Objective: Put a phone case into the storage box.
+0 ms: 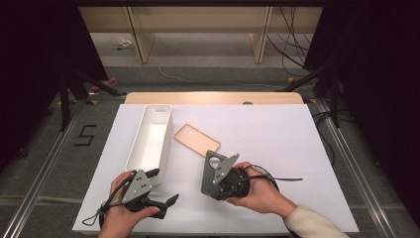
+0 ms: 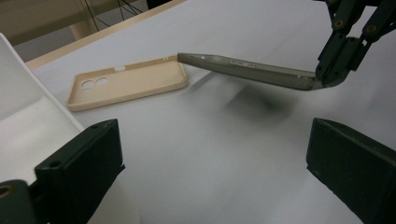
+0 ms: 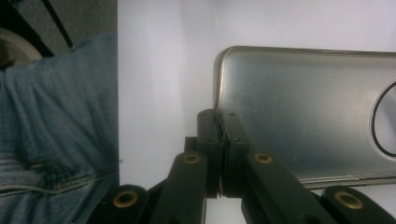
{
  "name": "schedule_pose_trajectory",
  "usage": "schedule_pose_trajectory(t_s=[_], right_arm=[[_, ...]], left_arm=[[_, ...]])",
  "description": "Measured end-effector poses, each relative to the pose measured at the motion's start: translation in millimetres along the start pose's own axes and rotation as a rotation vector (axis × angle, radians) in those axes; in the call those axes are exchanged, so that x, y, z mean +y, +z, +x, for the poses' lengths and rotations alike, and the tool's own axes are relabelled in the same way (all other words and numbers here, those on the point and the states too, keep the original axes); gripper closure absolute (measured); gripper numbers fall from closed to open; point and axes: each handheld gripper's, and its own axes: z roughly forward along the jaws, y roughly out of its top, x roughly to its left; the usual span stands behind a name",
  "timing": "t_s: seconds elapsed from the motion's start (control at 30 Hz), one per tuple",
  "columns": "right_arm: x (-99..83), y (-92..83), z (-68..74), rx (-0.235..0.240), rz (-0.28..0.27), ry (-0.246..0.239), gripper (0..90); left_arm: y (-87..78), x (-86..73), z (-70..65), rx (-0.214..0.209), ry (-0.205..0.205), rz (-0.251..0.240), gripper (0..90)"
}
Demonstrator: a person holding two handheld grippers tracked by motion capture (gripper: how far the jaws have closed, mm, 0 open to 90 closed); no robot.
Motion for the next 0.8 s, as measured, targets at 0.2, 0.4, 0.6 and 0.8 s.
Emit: schedule_pose_trajectory(t_s=[0.2,0.4,0.6,0.8], right_arm=[[-5.7,-7.0,-2.6,-0.022,-0.085,-0.003,89.3],[-10.7,-10.3,-4.5,-0.023,-0.142,0.011,89.3],[-16.5,-10.9,-4.3,-0.035,-0.176,0.012,89.3],[-20.8,-11.4,-0.2,-0.047,-0.2,0.0,89.3]], left_arm=[[0.7,0.1,-0.6,0.003,-0.007,0.005,4.1],[0.0,4.7,-2.4,0.005,-0.027,0.01,4.7],[0.7,17.8,-4.7,0.017,-0.056,0.018,9.0],[9.5,51.2,2.8,0.019,-0.098,0.009,14.3]])
